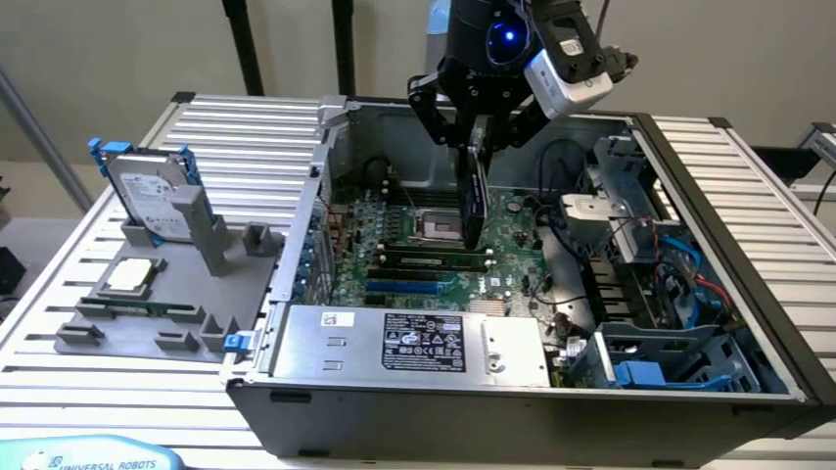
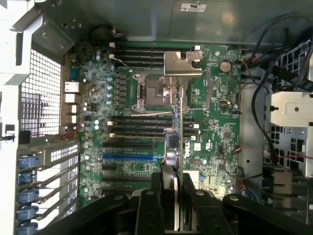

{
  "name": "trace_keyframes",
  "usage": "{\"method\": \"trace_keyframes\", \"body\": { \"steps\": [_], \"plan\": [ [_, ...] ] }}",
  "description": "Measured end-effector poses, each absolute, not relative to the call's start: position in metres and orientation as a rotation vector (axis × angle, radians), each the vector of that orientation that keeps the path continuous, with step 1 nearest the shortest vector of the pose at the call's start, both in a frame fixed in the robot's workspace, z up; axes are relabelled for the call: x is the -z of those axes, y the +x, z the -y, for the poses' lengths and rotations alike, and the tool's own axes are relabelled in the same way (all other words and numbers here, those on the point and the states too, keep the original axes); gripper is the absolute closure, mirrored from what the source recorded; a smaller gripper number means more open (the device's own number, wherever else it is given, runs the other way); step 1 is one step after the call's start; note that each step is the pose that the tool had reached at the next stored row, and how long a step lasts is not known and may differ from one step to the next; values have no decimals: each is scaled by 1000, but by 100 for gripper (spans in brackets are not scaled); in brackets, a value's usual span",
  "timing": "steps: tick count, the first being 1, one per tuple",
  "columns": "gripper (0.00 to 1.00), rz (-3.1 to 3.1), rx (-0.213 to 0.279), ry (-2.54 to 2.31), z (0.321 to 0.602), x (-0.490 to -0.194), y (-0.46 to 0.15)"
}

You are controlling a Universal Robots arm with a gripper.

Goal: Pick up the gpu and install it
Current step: 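Pick up the gpu and move the gpu toward the slot, then insert the gpu into the slot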

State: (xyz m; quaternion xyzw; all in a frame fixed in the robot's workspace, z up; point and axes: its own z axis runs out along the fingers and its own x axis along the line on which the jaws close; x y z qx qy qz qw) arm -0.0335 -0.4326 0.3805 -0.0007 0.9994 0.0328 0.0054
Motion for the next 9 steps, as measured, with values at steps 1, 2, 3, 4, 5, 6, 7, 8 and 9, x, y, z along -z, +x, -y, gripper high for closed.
{"method": "trace_keyframes", "body": {
  "steps": [1,2,3,4,5,6,7,8,9],
  "plan": [
    [73,-3129,-103,-2,433,-381,-33],
    [73,-3129,-103,-2,433,-381,-33],
    [73,-3129,-103,-2,433,-381,-33],
    [73,-3129,-103,-2,433,-381,-33],
    [73,-3129,-103,-2,433,-381,-33],
    [73,-3129,-103,-2,433,-381,-33],
    [73,-3129,-103,-3,433,-381,-33],
    [73,-3129,-103,-2,433,-381,-33],
    [73,-3129,-103,-3,433,-381,-33]
  ]
}}
